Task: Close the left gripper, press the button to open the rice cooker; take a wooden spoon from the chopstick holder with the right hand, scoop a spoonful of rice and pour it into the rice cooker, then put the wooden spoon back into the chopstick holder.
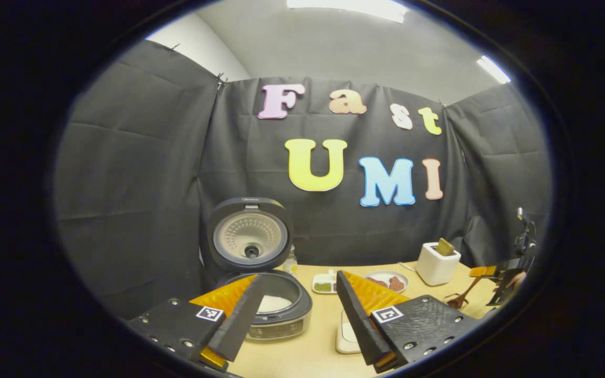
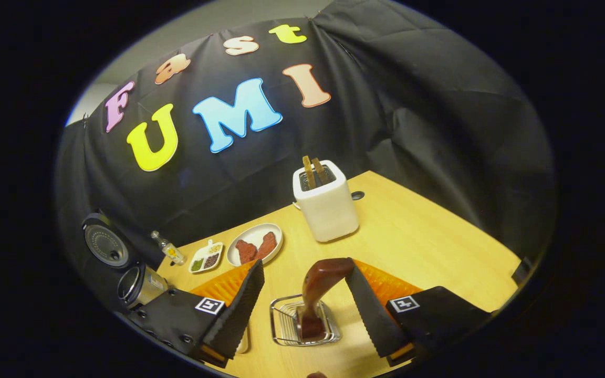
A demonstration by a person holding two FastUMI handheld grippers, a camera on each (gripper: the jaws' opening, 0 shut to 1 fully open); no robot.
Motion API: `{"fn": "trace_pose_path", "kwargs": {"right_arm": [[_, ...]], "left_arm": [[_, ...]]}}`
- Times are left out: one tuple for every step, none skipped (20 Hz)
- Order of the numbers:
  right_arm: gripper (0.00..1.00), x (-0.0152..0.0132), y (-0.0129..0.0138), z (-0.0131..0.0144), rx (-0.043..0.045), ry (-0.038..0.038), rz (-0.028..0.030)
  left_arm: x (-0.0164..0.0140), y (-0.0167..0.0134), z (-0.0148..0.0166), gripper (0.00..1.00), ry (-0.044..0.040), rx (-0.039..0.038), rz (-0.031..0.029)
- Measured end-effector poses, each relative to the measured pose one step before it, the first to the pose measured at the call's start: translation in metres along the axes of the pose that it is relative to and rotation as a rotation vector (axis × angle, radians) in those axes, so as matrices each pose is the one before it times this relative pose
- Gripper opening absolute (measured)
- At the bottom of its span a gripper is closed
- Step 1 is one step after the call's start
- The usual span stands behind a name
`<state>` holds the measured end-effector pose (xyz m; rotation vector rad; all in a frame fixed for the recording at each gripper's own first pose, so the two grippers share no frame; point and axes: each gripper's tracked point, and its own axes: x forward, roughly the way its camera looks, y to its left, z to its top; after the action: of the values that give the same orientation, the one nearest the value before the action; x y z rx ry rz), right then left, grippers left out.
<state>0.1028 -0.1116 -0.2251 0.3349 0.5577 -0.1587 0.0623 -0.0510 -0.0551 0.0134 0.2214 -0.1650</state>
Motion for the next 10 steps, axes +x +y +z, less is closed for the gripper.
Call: {"fn": "trace_pose_path", "kwargs": {"right_arm": [[0.98,-0.00693,-0.00413,0.01023,-0.0397,-0.025,-0.01756],[0.98,-0.00796,-0.00369,0.00978,-0.04183,-0.0252,-0.01525],[0.98,-0.00716,-0.00263,0.01058,-0.04409,-0.02529,-0.01319],[0.98,-0.00297,-0.00152,0.00922,-0.04423,-0.02408,-0.01387],[0.98,-0.00722,-0.00209,0.01074,-0.04059,-0.02482,-0.01215],[0.98,-0.00792,-0.00011,0.00989,-0.03378,-0.02155,-0.00576],[0.98,-0.00722,0.00183,0.00758,-0.02549,-0.01566,-0.00129],[0.98,-0.00654,0.00324,0.00547,-0.01499,-0.01289,0.00516],[0.98,-0.00619,0.00301,0.00477,-0.00698,-0.01273,0.00333],[0.98,-0.00388,0.00155,0.00337,-0.00227,-0.01162,-0.00027]], "left_arm": [[0.00434,0.00411,0.00309,0.86,-0.00542,0.00527,0.01204],[0.0049,0.00407,0.0039,0.86,-0.0037,0.00852,0.01289],[0.00702,0.00514,0.00426,0.86,-0.00393,0.01156,0.01461],[0.0071,0.00532,0.00543,0.87,-0.00533,0.01182,0.01503],[0.00852,0.00442,0.00896,0.86,-0.01063,0.00529,0.01419],[0.00922,0.00446,0.00915,0.86,-0.01316,-0.00207,0.01214],[0.00946,0.00461,0.01019,0.86,-0.01812,-0.00715,0.00855],[0.01199,0.00488,0.01138,0.83,-0.01851,-0.00871,0.01165],[0.01453,0.00611,0.01237,0.86,-0.02113,-0.00796,0.01288],[0.01361,0.00595,0.01341,0.86,-0.02144,-0.00379,0.01552]]}}
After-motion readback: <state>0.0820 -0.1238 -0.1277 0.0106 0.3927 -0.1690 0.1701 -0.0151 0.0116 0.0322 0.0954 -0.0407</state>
